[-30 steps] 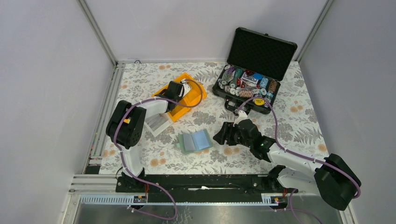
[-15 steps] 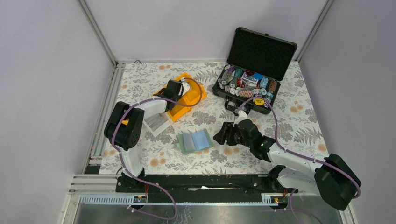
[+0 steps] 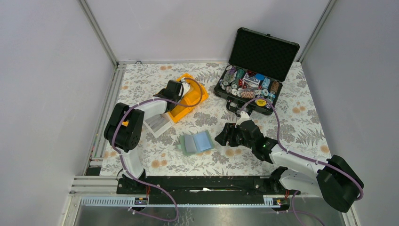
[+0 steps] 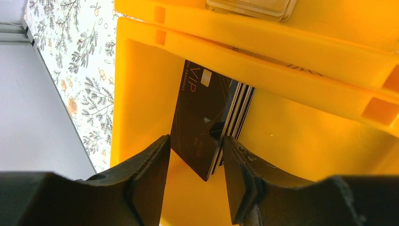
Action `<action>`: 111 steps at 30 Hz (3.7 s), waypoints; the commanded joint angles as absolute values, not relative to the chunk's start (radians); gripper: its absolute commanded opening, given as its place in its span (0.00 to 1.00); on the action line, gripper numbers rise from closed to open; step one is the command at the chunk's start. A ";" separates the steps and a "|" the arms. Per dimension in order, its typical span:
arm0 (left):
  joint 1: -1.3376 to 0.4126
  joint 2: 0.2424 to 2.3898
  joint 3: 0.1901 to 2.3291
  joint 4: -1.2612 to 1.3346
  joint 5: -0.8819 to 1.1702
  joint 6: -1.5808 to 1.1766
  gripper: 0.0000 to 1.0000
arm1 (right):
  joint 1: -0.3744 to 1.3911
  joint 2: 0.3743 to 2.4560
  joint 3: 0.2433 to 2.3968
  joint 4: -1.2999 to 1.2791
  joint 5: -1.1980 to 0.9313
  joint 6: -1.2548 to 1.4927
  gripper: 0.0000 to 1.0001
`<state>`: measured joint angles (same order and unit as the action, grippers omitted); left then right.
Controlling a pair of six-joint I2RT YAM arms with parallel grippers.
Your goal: Put the credit cards into the card holder
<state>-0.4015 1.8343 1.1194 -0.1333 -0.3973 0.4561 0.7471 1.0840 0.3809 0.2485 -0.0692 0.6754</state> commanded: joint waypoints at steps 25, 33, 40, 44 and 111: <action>-0.382 1.811 1.152 -0.126 -0.398 0.462 0.53 | 0.735 1.070 0.380 0.277 -0.057 0.673 0.70; -0.381 1.772 1.138 -0.095 -0.419 0.468 0.52 | 0.734 1.072 0.381 0.278 -0.060 0.673 0.70; -0.380 1.766 1.130 -0.067 -0.452 0.472 0.51 | 0.734 1.070 0.380 0.278 -0.062 0.673 0.70; -0.380 1.740 1.125 -0.063 -0.452 0.474 0.51 | 0.732 1.071 0.381 0.278 -0.061 0.674 0.70; -0.002 1.131 0.547 -0.064 -0.181 -0.753 0.60 | 0.860 2.000 1.335 0.391 0.252 1.241 0.48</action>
